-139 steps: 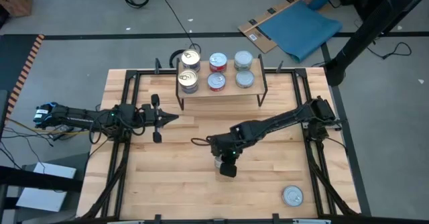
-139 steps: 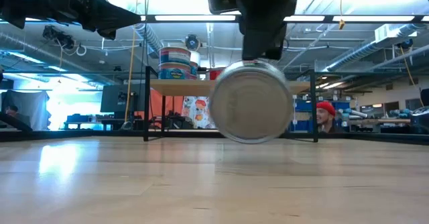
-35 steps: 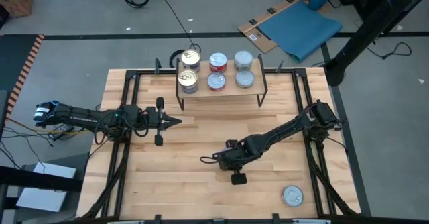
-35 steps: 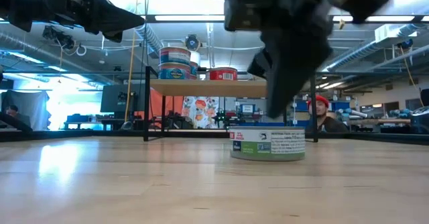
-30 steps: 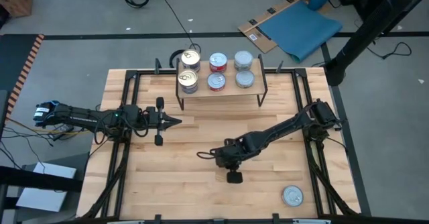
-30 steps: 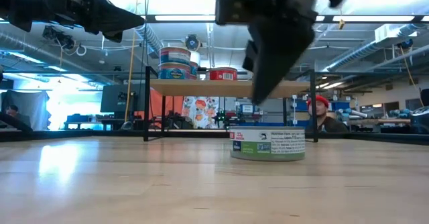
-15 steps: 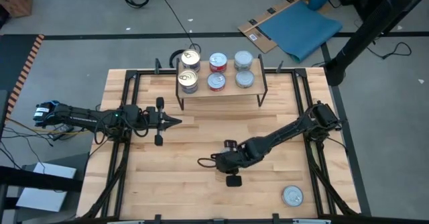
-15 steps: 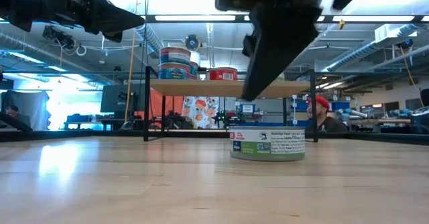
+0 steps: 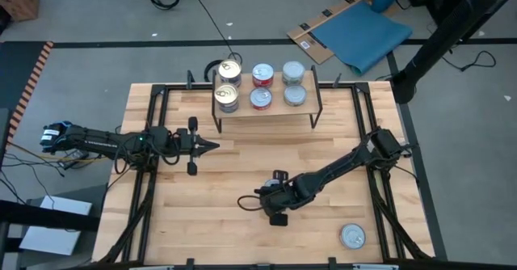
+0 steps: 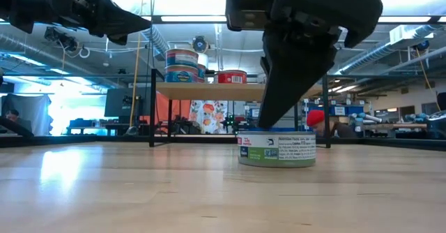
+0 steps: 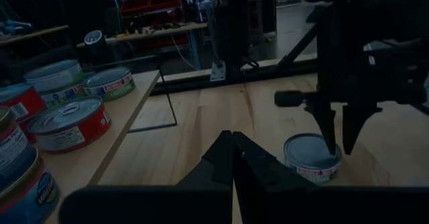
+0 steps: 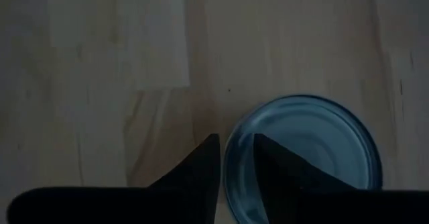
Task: Stack canned seafood by type on shelf
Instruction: Stack the green tuna can on top of the other green tuna can on the shelf
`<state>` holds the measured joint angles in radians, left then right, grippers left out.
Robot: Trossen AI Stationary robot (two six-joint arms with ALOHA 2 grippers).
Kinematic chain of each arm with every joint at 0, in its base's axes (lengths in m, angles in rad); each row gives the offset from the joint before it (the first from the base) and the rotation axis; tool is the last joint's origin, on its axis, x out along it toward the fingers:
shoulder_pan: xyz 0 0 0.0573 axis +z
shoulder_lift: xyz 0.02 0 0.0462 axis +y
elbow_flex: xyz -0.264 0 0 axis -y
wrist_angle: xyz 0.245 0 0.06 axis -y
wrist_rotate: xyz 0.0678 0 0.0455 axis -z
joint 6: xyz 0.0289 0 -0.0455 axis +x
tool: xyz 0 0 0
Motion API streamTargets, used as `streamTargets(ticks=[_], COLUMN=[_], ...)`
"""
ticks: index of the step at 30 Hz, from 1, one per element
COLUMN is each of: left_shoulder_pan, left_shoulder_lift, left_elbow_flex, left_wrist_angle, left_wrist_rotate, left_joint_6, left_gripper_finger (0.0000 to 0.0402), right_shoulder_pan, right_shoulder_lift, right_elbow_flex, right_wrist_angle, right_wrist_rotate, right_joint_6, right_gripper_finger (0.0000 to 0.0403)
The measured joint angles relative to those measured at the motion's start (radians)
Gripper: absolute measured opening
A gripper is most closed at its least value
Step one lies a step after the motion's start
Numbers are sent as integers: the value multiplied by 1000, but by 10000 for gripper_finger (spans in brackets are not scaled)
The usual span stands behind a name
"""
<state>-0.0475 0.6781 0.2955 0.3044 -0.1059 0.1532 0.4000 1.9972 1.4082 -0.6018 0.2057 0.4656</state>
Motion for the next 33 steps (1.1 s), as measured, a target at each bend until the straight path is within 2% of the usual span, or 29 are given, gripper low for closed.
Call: streamTargets(ticks=[13,17,24,28,33], left_shoulder_pan=[0,0,0,0,0], left_shoulder_lift=[1,1,1,1,1], left_elbow_flex=[0,0,0,0,0], left_wrist_angle=[-1,-1,18,15,17], left_wrist_rotate=[0,0,0,0,0], left_joint_6=[0,1,1,0,0], left_gripper_finger=[6,6,6,6,6], right_shoulder_pan=[7,8,-2,-12,-41], right_shoulder_lift=[42,40,39,25,-16], right_elbow_flex=[6,5,5,3,-4], right_wrist_angle=[-12,-22,-108,-136,-148], right_wrist_rotate=[18,31,44,32,-50], right_joint_6=[3,-7,-23,-39,-38], right_gripper_finger=[97,74,9,6,3])
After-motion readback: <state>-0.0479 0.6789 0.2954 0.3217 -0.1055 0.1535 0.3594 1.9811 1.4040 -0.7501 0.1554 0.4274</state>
